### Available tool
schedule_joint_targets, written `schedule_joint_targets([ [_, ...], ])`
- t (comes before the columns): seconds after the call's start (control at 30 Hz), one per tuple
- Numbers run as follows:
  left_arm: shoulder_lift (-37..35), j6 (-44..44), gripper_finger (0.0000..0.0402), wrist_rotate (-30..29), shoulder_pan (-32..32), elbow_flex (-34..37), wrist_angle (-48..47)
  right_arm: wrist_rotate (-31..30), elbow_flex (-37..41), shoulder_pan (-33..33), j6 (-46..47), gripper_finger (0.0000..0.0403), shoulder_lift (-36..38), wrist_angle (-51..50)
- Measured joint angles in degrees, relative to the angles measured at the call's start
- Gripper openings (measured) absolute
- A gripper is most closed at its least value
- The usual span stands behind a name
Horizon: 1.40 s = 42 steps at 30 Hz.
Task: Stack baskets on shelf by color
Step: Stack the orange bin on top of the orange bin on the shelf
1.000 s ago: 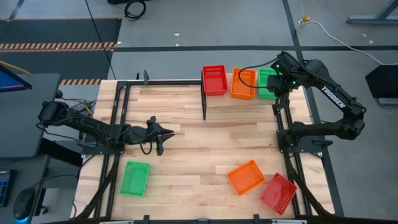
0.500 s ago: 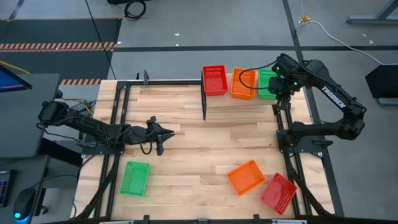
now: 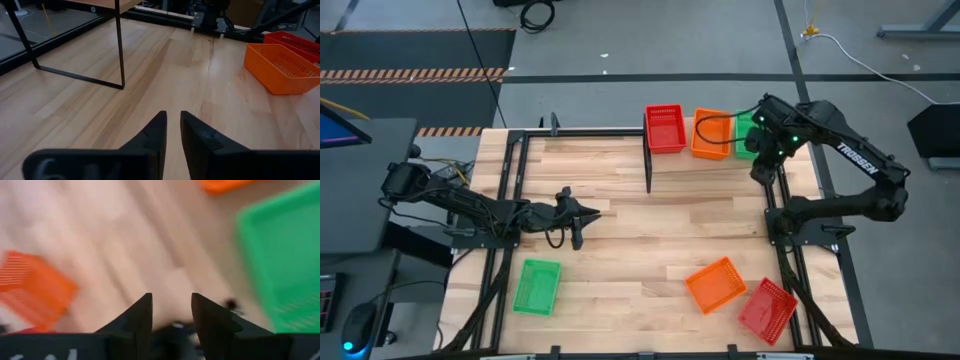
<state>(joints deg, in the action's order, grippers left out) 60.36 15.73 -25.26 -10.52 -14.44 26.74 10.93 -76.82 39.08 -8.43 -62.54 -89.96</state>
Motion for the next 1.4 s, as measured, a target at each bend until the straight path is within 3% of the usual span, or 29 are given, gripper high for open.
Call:
schedule_joint_targets([
  [0.3,0.0,0.2,0.0055,0.0,0.0,0.0,0.0,8.3,0.0,-17.4,11.8,0.0143,0.0,8.7],
  [0.5,0.0,1.1,0.0055,0.0,0.0,0.0,0.1,6.1,0.0,-31.0,23.9,0.0142,-1.9,18.0],
  [0.73,0.0,1.7,0.0058,0.0,-0.4,0.0,0.1,0.5,0.0,-43.5,39.2,0.0142,-9.3,17.5],
  [1.1,0.0,3.2,0.0056,0.0,-3.9,0.0,0.1,0.7,0.0,-56.8,58.6,0.0142,-23.0,18.9],
  [1.4,0.0,5.8,0.0057,0.0,-6.9,0.0,0.4,0.5,0.0,-67.5,74.3,0.0141,-26.5,29.8],
])
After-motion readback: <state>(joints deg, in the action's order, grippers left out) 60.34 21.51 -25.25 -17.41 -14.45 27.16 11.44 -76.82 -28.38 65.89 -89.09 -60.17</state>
